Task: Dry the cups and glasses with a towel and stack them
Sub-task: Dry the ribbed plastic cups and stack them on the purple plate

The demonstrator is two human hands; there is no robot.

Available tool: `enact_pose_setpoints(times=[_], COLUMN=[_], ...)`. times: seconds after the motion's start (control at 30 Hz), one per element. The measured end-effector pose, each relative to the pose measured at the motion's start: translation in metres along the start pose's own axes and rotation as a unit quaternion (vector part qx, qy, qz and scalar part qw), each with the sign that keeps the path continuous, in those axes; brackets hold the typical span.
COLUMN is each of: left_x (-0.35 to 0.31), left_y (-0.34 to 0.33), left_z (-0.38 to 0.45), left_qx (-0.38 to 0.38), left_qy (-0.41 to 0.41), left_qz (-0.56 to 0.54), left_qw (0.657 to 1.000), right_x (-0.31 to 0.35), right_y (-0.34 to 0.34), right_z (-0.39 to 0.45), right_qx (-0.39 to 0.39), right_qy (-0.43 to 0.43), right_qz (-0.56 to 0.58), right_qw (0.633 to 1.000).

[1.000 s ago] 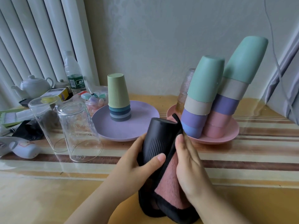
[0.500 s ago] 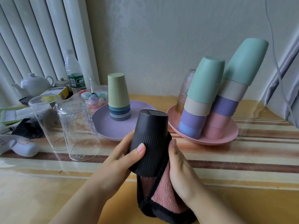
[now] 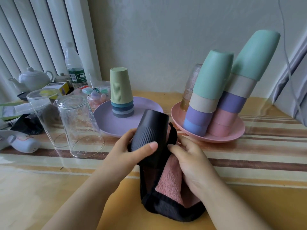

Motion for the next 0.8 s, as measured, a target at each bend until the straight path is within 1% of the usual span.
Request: enact_pose_setpoints(times=[0.07, 0.17, 0.23, 0.27, 0.33, 0.4, 0.47, 0.53, 0.6, 0.67, 0.77, 0.8], left_x=[0.002, 0.000, -0.002, -0.002, -0.003, -0.001, 0.000, 0.000, 0.001, 0.000, -0.001, -0.002], left_y=[0.005, 0.010, 0.009, 0.009, 0.005, 0.001, -0.002, 0.000, 0.006, 0.011, 0.012, 0.011], left_z=[0.002, 0.004, 0.003, 0.003, 0.002, 0.000, 0.000, 0.000, 0.000, 0.001, -0.001, -0.001], left_qx=[-0.043, -0.094, -0.097, -0.093, -0.088, -0.078, -0.067, -0.065, -0.079, -0.090, -0.097, -0.098], left_qy=[0.015, 0.019, 0.020, 0.020, 0.028, 0.050, 0.073, 0.082, 0.083, 0.088, 0.096, 0.099], left_qz=[-0.057, -0.144, -0.174, -0.182, -0.200, -0.231, -0.261, -0.252, -0.211, -0.169, -0.147, -0.143], left_qw=[0.997, 0.985, 0.980, 0.979, 0.976, 0.968, 0.960, 0.962, 0.971, 0.978, 0.980, 0.980], right_x=[0.003, 0.013, 0.022, 0.026, 0.034, 0.034, 0.022, 0.009, 0.008, 0.017, 0.025, 0.030], right_y=[0.001, 0.011, 0.019, 0.022, 0.022, 0.016, 0.007, 0.008, 0.019, 0.026, 0.035, 0.040], right_z=[0.001, 0.002, 0.002, 0.002, 0.002, 0.004, 0.004, 0.005, 0.007, 0.003, -0.005, -0.007], right_qx=[0.012, 0.003, 0.022, 0.035, 0.068, 0.095, 0.106, 0.069, 0.011, -0.024, -0.045, -0.081], right_qy=[-0.018, -0.039, -0.052, -0.064, -0.075, -0.066, -0.056, -0.068, -0.039, 0.006, 0.023, 0.037], right_qz=[0.060, 0.167, 0.273, 0.306, 0.322, 0.278, 0.165, 0.078, -0.009, -0.121, -0.214, -0.259], right_qw=[0.998, 0.985, 0.960, 0.949, 0.941, 0.954, 0.979, 0.992, 0.999, 0.992, 0.976, 0.962])
Point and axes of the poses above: each hand's wrist, its own z-axis towards the middle knuckle, its own y-axis out of the back of the hand, x = y × z, the point moved 5 cm from there along z, towards the middle knuckle, and after that the axes turned 11 degrees about -y, right-handed, at the moved point
